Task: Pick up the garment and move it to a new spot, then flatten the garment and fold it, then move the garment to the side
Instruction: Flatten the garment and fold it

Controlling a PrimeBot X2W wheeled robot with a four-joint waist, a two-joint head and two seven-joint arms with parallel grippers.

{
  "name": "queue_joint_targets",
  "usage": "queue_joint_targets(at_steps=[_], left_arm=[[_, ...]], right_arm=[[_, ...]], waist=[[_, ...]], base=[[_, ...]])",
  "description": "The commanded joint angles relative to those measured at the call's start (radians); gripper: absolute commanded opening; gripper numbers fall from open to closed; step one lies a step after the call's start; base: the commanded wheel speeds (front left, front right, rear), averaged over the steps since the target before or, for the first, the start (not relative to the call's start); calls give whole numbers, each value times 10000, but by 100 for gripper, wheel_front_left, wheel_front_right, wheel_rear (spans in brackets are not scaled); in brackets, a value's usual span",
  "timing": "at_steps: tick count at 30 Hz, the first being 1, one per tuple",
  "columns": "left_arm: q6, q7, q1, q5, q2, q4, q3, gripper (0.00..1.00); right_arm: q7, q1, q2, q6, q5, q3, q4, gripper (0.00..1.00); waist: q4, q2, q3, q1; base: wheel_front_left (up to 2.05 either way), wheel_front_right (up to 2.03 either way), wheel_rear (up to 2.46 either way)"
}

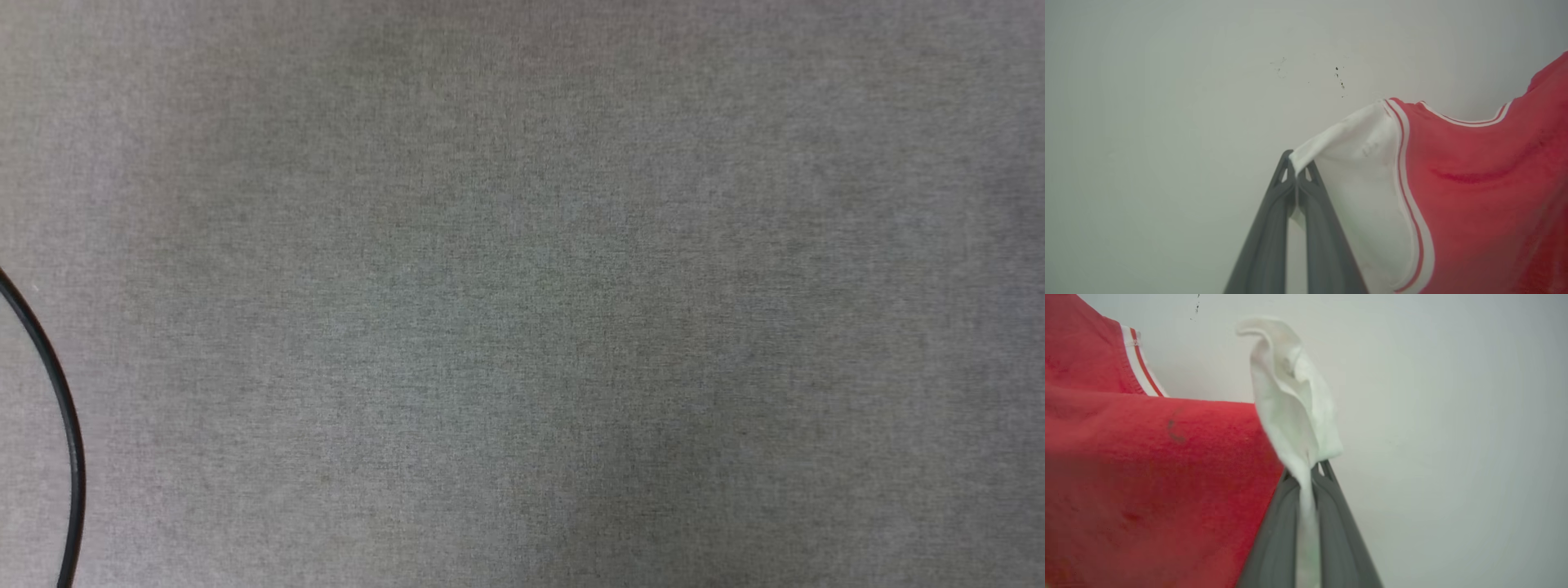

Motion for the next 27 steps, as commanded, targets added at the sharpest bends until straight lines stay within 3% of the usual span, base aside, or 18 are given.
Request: queue_joint_targets(at_steps=[1,6,12,19,27], left_arm=[[-53,-191,-181,22,-70,199,51,0],[-236,-672,-343,4,-362,959,-41,0],[-433,-1242,395,-120,-687,1629,-459,0],[-555,-1934,2124,-417,-985,1999,-1045,0],[-573,-2493,4824,-920,-798,1776,-1461,0]], right_arm=[[-153,-197,133,-11,-128,-52,261,0],[-698,-443,467,-11,-454,-150,1133,0],[-1372,423,984,-11,-410,135,1891,0],[-1943,2145,1478,-11,48,895,2486,0],[-2361,4403,1490,-11,1017,2117,2319,0]], waist=[[78,0,198,-1],[168,0,551,-1],[141,0,710,-1],[71,0,309,-1],[-133,0,-536,-1]], base=[[0,0,0],[0,0,0],[0,0,0],[0,0,0],[0,0,0]])
